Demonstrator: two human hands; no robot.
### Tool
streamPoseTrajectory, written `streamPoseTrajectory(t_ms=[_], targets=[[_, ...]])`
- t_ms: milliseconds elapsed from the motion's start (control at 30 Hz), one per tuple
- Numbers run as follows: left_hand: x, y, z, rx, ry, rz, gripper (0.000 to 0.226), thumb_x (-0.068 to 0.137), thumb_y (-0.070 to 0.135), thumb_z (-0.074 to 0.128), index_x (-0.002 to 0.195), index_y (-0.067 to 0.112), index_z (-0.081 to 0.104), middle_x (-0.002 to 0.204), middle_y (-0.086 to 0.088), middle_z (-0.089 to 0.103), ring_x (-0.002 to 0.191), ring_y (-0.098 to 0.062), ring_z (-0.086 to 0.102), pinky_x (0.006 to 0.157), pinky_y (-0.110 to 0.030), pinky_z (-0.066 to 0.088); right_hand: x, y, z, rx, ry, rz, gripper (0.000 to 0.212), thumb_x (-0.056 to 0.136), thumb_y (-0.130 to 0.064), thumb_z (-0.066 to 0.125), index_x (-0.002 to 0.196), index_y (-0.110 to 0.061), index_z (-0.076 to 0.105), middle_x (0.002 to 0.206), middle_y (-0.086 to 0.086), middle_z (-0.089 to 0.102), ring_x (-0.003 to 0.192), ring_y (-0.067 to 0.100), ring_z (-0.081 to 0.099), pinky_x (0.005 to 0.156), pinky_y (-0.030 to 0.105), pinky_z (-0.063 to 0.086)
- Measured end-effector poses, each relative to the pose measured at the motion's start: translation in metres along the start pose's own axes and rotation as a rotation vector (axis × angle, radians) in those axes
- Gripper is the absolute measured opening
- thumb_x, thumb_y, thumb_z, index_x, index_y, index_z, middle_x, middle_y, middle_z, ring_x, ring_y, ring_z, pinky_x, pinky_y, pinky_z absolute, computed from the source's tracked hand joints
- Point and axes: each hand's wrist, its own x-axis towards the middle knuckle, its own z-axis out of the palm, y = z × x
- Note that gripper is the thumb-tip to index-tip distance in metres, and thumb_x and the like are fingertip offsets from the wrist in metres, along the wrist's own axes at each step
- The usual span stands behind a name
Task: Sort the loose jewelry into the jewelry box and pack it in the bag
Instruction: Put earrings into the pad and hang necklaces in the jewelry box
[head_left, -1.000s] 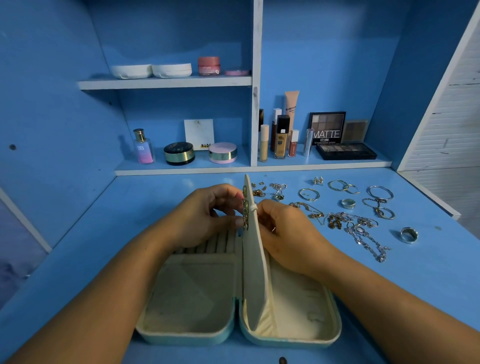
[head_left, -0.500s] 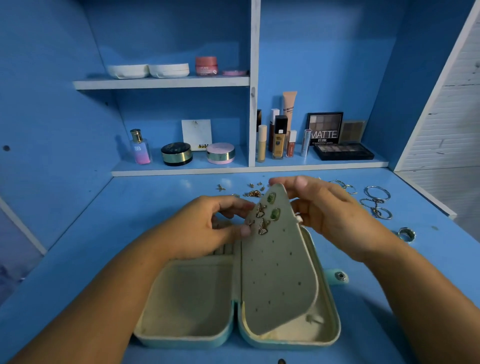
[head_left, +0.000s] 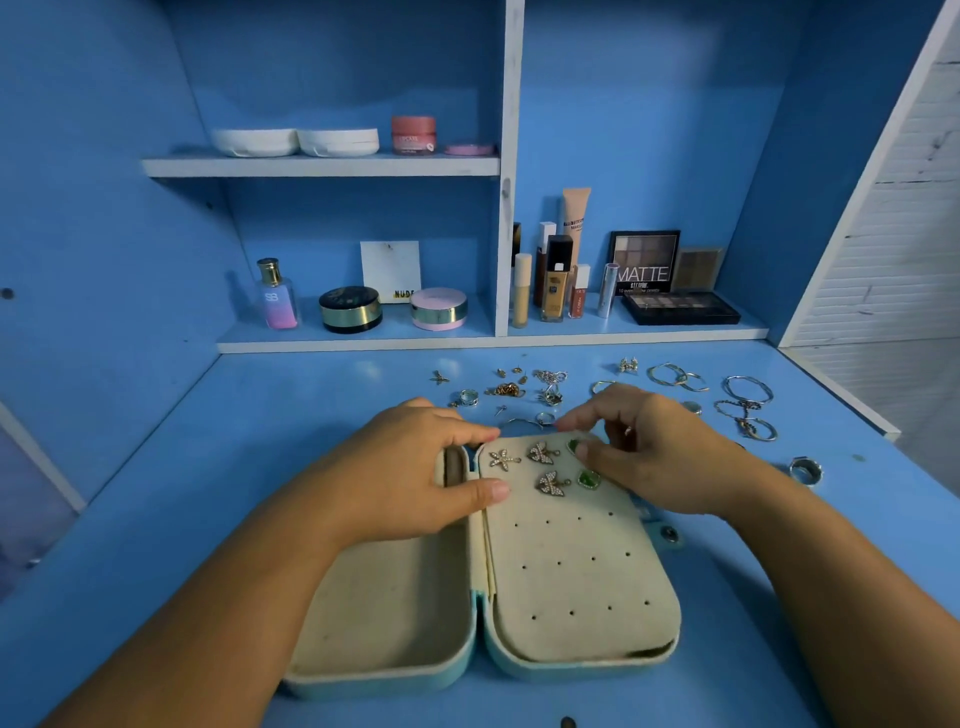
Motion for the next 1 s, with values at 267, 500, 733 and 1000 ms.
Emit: streamPoseTrajectory(t_ms=[267,500,733,1000], targets=[[0.013,-0.019,-0.017,-0.309,0.146,-0.24,0.027,0.086,0.046,0.064,0.111,0.036,0.069,0.105,0.026,0.065,0.097,0.003,0.06,0.077,-0.019,0.045,0.002,0.005,0.001,0.058,0.007,-0.051,0.018,0.085,-0.022,0.068,0.101,-0.03,0.069,0.097,-0.007,0.06,0.062,0.002,0.047,0.058,0.013,0.04],[0.06,-0.071,-0.018,-0.146,0.014,-0.427,0.039,0.093,0.022,0.064,0.132,0.022,0.057,0.115,0.002,0.062,0.099,-0.013,0.057,0.091,-0.024,0.041,0.008,0.015,-0.002,0.071,0.203,-0.048,0.016,0.086,-0.009,0.063,0.087,-0.024,0.069,0.074,-0.014,0.058,0.055,0.005,0.043,0.051,0.011,0.036],[0.09,-0.066,-0.002,-0.091,0.101,-0.325,0.027,0.09,0.019,0.069,0.117,0.02,0.069,0.106,0.003,0.065,0.092,-0.011,0.056,0.086,-0.02,0.037,0.017,0.034,-0.006,-0.175,0.351,-0.033,0.021,0.093,-0.009,0.051,0.101,-0.019,0.068,0.087,-0.01,0.052,0.067,-0.001,0.046,0.057,0.005,0.032],[0.092,-0.071,0.0,-0.14,0.204,-0.404,0.012,0.084,0.012,0.075,0.096,0.013,0.076,0.093,-0.002,0.07,0.083,-0.011,0.06,0.08,-0.021,0.042,0.023,0.046,-0.007,-0.394,0.244,0.043,0.024,0.093,-0.021,0.055,0.116,-0.024,0.064,0.112,0.0,0.054,0.107,0.02,0.042,0.084,0.025,0.033]])
